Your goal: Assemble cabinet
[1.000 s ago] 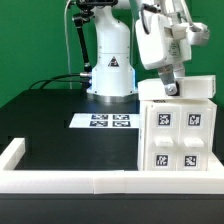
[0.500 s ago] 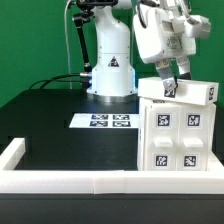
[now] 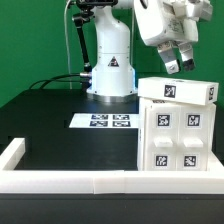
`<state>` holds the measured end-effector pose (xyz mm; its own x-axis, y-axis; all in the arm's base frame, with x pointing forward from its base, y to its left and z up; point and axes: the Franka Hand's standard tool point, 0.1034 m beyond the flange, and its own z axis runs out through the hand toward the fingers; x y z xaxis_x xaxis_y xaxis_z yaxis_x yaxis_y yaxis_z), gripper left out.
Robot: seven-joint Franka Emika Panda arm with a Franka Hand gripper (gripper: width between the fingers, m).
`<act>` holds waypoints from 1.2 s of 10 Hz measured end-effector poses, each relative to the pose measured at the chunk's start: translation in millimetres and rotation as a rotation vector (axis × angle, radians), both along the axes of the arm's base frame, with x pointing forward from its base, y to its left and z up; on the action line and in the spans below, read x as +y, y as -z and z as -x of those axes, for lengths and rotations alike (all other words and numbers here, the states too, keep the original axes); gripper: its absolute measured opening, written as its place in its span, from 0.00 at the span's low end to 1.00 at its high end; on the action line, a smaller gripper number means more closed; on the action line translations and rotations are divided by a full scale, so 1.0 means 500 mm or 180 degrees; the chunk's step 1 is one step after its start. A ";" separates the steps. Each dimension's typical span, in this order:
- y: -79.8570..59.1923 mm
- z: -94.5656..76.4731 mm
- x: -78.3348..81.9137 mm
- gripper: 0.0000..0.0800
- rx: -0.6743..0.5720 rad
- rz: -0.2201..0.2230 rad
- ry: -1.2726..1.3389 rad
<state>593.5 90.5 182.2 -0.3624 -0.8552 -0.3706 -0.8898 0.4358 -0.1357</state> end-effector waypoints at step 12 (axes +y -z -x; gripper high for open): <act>-0.007 -0.008 0.017 1.00 -0.0801 0.0772 -0.4344</act>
Offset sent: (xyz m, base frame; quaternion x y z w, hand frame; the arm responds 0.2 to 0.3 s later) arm 0.0131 0.0066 0.0056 -0.0513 -0.0287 -0.3338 0.9408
